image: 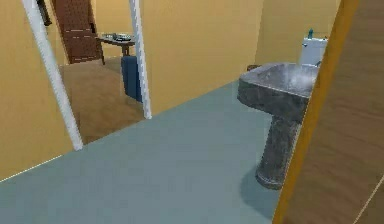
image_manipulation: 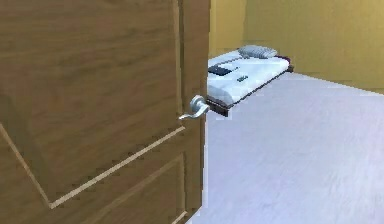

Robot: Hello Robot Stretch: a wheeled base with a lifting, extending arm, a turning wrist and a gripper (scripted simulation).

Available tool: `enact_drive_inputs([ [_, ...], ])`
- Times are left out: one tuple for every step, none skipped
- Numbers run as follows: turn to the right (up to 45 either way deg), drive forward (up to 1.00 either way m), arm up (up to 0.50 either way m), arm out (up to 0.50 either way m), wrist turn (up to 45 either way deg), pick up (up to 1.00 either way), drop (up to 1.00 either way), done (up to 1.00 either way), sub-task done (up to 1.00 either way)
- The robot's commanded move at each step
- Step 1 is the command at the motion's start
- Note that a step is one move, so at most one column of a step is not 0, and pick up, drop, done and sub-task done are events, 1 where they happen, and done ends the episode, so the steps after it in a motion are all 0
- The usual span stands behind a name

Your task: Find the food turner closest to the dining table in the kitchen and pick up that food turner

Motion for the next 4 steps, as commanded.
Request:
enact_drive_inputs([
  [-24.0,0.00,0.00,0.00,0.0,0.00,0.00,0.00,0.00],
  [0.0,1.00,0.00,0.00,0.0,0.00,0.00,0.00,0.00],
  [0.0,1.00,0.00,0.00,0.0,0.00,0.00,0.00,0.00],
  [-6.0,0.00,0.00,0.00,0.0,0.00,0.00,0.00,0.00],
])
